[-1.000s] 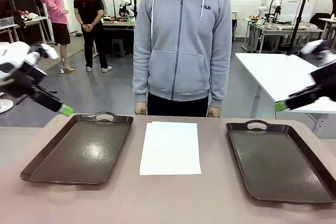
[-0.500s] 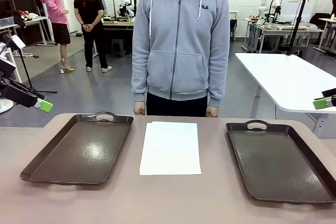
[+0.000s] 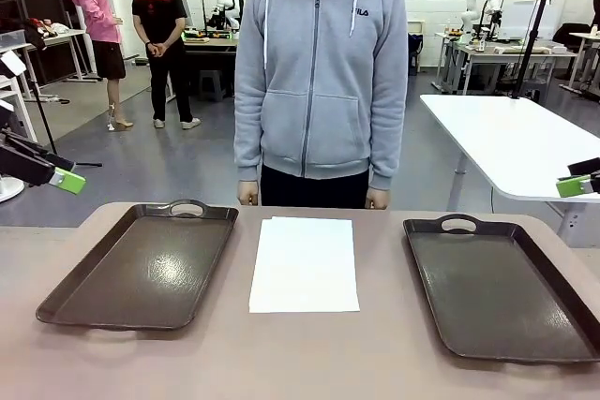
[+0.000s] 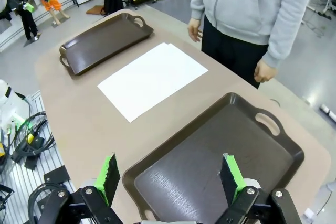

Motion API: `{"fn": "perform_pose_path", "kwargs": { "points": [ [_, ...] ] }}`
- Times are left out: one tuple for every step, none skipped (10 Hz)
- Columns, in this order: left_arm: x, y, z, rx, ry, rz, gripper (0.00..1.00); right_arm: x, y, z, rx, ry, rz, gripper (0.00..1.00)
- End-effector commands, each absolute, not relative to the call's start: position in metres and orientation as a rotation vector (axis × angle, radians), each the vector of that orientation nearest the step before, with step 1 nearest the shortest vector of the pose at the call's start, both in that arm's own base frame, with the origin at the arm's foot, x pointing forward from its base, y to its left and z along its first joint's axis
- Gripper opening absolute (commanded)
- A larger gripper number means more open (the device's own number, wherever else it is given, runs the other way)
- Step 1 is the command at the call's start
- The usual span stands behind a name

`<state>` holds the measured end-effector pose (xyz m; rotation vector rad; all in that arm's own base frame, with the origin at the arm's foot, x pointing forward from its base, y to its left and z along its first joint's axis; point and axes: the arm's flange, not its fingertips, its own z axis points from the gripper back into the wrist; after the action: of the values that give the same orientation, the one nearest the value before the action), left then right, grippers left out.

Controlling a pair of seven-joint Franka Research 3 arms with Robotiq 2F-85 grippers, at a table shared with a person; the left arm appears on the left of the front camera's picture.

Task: Sort the A4 documents.
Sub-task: Receive the A4 Paper.

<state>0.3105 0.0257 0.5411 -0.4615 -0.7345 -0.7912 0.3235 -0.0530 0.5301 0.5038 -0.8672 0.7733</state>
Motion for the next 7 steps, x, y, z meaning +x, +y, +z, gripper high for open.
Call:
{"fn": "perform_pose_path", "kwargs": {
  "points": [
    [0.294,0.017,0.508,-0.478,-0.73,-0.794,1.0,0.288,-0.03,0.481,0.498,-0.863,0.772,1.0],
    [0.294,0.016,0.508,-0.474,-0.728,-0.799,1.0,0.289,-0.029,0.481,0.496,-0.862,0.776,1.0],
    [0.295,0.012,0.511,-0.464,-0.724,-0.791,1.0,0.29,-0.028,0.48,0.476,-0.866,0.772,1.0],
    [0.3,0.012,0.512,-0.489,-0.631,-0.676,1.0,0.293,-0.026,0.481,0.485,-0.852,0.699,1.0],
    [0.314,0.023,0.536,-0.465,-0.713,-0.786,1.0,0.327,-0.05,0.525,0.496,-0.845,0.768,1.0],
    [0.314,0.023,0.536,-0.465,-0.713,-0.786,1.0,0.327,-0.05,0.525,0.496,-0.845,0.768,1.0],
    [0.314,0.023,0.536,-0.465,-0.713,-0.786,1.0,0.327,-0.05,0.525,0.496,-0.845,0.768,1.0]
  ]
}}
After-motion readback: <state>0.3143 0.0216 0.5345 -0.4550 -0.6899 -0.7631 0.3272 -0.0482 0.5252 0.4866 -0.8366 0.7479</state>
